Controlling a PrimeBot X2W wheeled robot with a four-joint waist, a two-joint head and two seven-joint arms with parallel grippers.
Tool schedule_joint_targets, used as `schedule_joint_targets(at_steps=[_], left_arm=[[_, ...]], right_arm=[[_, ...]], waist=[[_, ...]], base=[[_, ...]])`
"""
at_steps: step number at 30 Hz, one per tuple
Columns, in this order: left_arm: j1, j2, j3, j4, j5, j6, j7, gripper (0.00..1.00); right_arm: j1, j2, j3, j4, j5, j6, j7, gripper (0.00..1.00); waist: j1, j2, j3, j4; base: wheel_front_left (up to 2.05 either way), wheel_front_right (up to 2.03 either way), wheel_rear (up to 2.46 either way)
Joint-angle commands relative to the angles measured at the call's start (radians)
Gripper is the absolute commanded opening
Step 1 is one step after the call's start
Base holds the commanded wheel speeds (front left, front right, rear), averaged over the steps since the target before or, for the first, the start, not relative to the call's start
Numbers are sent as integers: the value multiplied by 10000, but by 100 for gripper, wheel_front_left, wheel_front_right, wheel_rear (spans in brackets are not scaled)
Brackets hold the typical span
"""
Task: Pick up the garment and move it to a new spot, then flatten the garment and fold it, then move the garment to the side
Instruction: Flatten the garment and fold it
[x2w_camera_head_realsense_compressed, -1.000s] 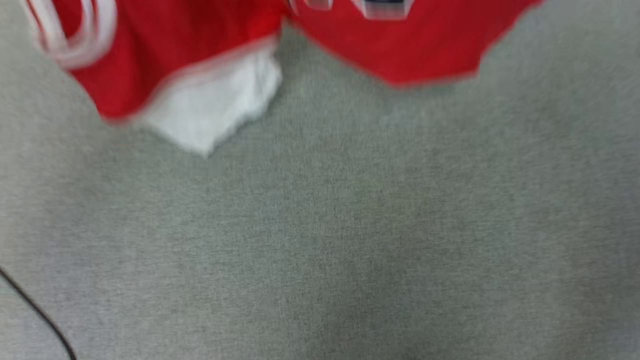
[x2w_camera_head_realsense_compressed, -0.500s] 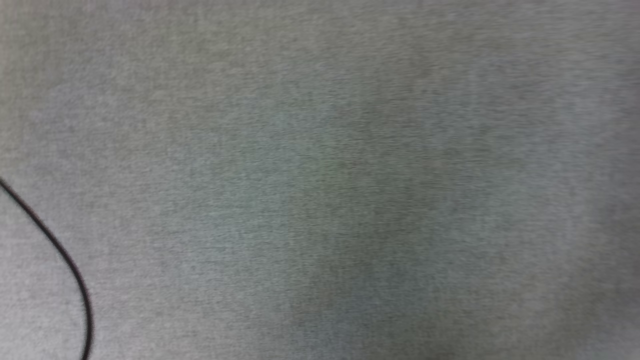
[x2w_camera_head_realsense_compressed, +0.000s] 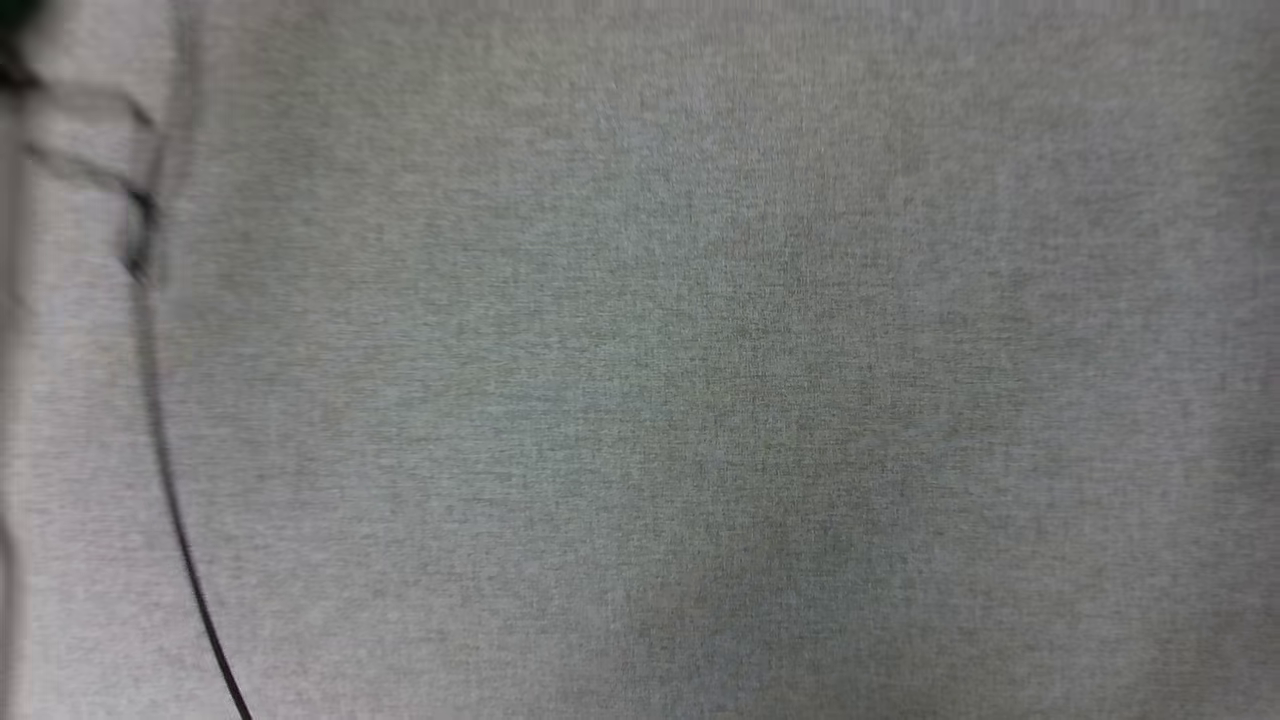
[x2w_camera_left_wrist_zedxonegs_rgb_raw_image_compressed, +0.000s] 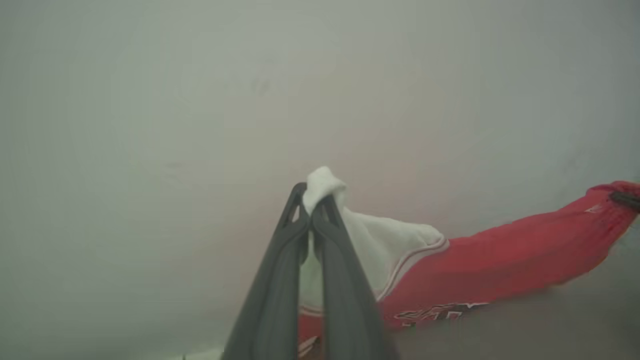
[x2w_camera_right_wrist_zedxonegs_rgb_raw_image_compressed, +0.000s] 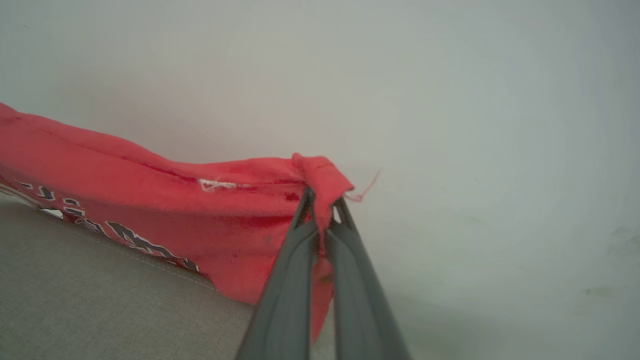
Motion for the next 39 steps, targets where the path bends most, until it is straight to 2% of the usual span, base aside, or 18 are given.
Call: schedule_joint_targets(at_steps=[1, 8, 12, 19, 23, 29, 39], left_arm=[[505, -99, 86, -229, 88, -8, -65, 0], [4344, -507, 492, -1695, 694, 157, -70, 0], [6510, -678, 642, -2307, 922, 275, -71, 0], [10059, -544, 701, -3029, 1202, 303, -71, 0], [11430, -277, 495, -3351, 965, 277, 112, 0], [13166, 204, 150, -4085, 551, 338, 944, 0], [15747, 996, -169, -5677, -150, 732, 1916, 0]], right_arm=[[312, -78, 30, 69, 114, -11, -98, 0], [2558, -276, 788, 265, 866, -9, -469, 0], [3997, -510, 1484, 65, 1700, -9, -437, 0], [6324, -1236, 2182, -396, 3202, -11, -199, 0], [7478, -1738, 2421, -613, 3877, -12, 94, 0], [9112, -2185, 2538, -1171, 4915, -12, 570, 0], [11664, -2736, 2024, -2733, 6150, -11, 1929, 0]], waist=[[-2, 0, -275, 59], [-2, 0, -1515, 140], [-2, 0, -2349, 152], [-2, 0, -3682, 194], [-2, 0, -4348, 247], [-2, 0, -5276, 271], [-2, 0, -6217, 33]], base=[[0, 0, 0], [0, 0, 0], [0, 0, 0], [0, 0, 0], [0, 0, 0], [0, 0, 0], [0, 0, 0]])
